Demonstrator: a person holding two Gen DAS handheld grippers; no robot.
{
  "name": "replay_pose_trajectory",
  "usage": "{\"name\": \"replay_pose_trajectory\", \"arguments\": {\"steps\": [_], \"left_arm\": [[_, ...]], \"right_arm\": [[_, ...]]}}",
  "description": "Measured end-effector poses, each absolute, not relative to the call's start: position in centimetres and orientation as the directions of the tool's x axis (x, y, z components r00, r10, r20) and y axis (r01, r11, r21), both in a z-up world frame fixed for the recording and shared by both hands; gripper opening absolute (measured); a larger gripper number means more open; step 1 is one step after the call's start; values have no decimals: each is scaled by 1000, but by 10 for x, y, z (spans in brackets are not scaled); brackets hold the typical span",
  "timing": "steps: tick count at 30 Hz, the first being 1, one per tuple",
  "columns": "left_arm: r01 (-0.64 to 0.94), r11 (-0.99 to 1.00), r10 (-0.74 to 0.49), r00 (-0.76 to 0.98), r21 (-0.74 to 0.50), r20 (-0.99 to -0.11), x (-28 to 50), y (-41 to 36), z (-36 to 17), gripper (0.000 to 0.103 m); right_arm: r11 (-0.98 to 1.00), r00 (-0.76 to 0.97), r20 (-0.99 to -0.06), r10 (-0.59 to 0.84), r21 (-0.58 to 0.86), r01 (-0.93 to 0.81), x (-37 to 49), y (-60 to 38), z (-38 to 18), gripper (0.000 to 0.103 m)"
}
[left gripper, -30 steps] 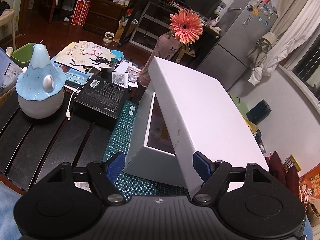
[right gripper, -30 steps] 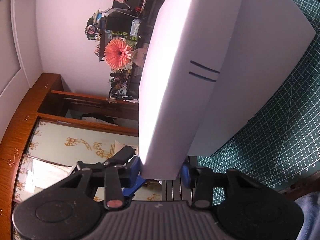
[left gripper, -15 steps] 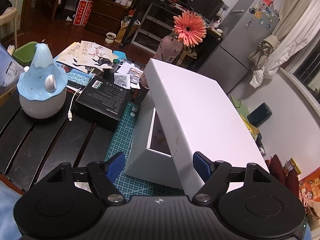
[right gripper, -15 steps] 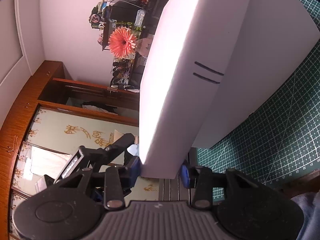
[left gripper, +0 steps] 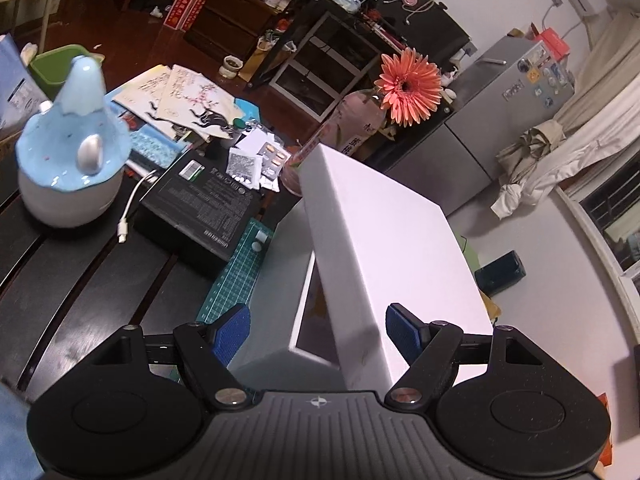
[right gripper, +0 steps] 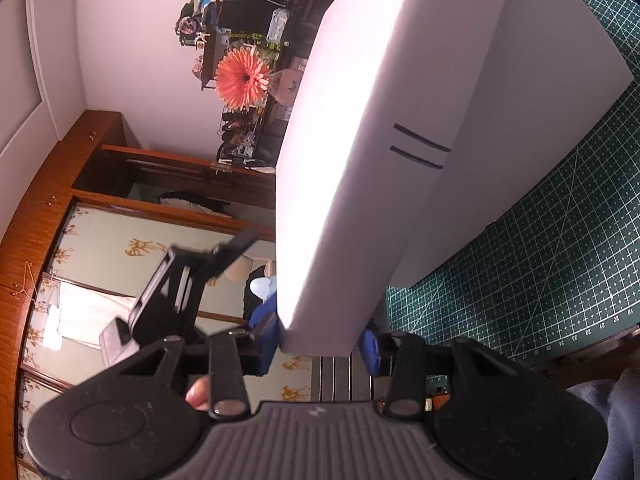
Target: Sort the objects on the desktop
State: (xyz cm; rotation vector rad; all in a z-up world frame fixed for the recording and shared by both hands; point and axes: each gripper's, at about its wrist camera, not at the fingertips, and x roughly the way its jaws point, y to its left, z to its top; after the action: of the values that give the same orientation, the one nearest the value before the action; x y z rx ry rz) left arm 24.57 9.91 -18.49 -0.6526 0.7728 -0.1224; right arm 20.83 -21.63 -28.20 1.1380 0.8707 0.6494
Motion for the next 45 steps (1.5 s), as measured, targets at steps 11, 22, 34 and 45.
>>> {"name": "replay_pose_trajectory", "arguments": {"steps": [11,22,34,45], "left_arm": [[-138,766,-353,725,-628,-591,278,98,-199,75],[-132,667,-443,720,-733,-533,292,110,-208,75],[-114,668,-459,715,-735,-528,296,105,-211,63],[-136,649,-453,721,-748,-524,289,109,-210,57]], "right_arm": [[313,472,-271,839,950,-11,202,-220,-278,41],[311,422,-278,863,950,-11,199,-212,-279,41],[322,374,-288,882,946,-30,180,-213,-286,40],[363,407,-321,855,931,-30,165,-230,-279,41]]}}
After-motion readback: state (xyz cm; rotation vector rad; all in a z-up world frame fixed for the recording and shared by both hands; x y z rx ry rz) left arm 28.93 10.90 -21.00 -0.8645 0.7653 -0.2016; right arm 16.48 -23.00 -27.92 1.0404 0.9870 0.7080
